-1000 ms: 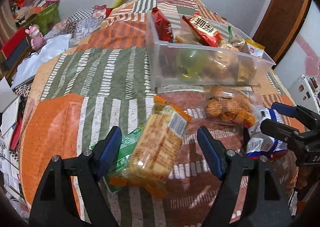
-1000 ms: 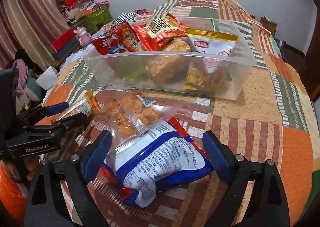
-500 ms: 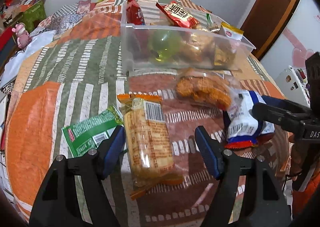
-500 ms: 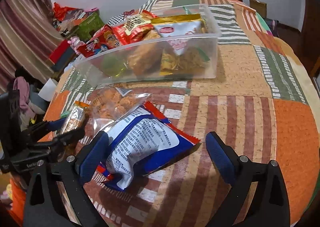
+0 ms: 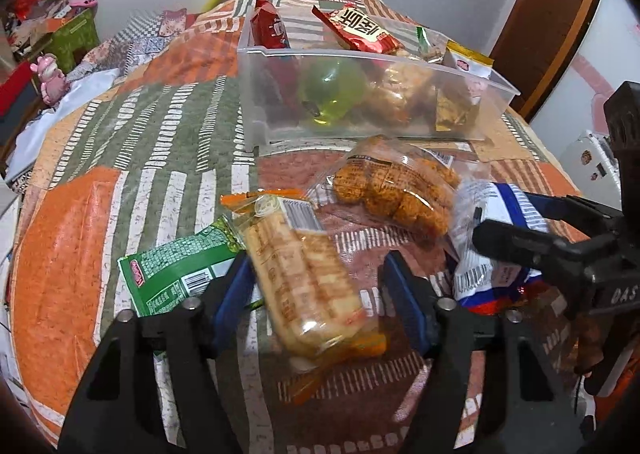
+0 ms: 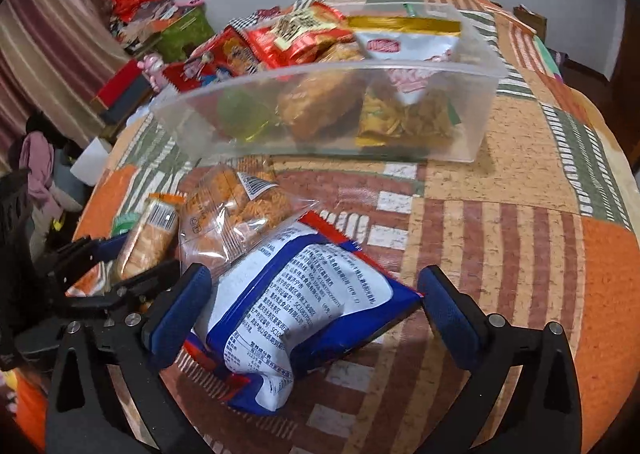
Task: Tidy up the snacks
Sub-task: 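Grasp the wafer-stick packet with the left tool while the right grasps the blue cookie bag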
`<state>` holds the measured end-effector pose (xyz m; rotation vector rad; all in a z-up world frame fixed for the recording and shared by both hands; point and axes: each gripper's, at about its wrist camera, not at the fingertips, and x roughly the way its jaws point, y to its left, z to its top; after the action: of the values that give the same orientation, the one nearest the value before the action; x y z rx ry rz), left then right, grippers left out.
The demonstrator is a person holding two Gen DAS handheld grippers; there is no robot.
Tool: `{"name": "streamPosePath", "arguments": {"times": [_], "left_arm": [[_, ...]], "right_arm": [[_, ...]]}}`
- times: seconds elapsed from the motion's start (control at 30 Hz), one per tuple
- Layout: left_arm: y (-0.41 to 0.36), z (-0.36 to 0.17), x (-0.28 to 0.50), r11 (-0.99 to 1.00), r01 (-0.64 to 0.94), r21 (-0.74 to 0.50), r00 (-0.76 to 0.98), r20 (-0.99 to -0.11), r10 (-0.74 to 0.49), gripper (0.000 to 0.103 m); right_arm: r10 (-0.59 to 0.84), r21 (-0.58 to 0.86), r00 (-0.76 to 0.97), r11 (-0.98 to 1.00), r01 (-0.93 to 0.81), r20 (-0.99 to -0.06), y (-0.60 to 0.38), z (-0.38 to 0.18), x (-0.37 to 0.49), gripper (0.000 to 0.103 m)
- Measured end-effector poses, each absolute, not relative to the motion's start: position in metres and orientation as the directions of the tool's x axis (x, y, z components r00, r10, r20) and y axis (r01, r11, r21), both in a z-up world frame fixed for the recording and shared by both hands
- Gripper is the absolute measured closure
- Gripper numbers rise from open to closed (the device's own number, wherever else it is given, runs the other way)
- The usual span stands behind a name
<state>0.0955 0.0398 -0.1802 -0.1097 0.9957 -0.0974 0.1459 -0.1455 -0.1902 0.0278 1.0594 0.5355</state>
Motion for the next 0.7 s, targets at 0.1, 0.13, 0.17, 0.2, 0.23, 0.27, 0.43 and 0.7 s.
{"name": "streamPosePath", "arguments": {"times": [0.1,0.13,0.17,0.2,0.23,0.27,0.43,0.7], "left_arm": [[0.044,-0.179,0.094,0.99,0.028,-0.141,0.548,-0.826,-0.133,0.048],[0.046,-0.179,0.093,0.99,0.025,-0.142,0.549,-0.825,-0.132,0.055],[0.049,-0.178,0.092,0.99,0.019,-0.142,0.55,-0.825,-0.129,0.059],[0.052,-0.178,0.091,0.988,0.018,-0.155,0.549,-0.824,-0.139,0.059],[0.055,-0.177,0.09,0.985,0.016,-0.17,0.55,-0.822,-0.15,0.06],[0.057,-0.177,0.089,0.984,0.013,-0.179,0.55,-0.821,-0.157,0.061],[0.057,-0.175,0.083,0.984,0.009,-0.176,0.558,-0.816,-0.151,0.063],[0.058,-0.158,0.073,0.983,-0.002,-0.185,0.597,-0.789,-0.148,0.078]], "right_arm": [[0.438,0.269,0.372,0.864,-0.425,-0.819,-0.145,-0.192,0.144,0.0],[0.439,0.268,0.369,0.862,-0.431,-0.819,-0.145,-0.192,0.144,0.0],[0.443,0.267,0.365,0.857,-0.441,-0.819,-0.147,-0.191,0.144,0.001],[0.447,0.269,0.362,0.854,-0.446,-0.818,-0.149,-0.191,0.144,0.004],[0.453,0.273,0.357,0.849,-0.452,-0.817,-0.152,-0.19,0.144,0.005],[0.456,0.276,0.354,0.847,-0.454,-0.817,-0.154,-0.19,0.144,0.006],[0.457,0.277,0.361,0.848,-0.451,-0.813,-0.165,-0.187,0.14,0.01],[0.449,0.292,0.39,0.869,-0.4,-0.804,-0.191,-0.181,0.142,0.026]]}}
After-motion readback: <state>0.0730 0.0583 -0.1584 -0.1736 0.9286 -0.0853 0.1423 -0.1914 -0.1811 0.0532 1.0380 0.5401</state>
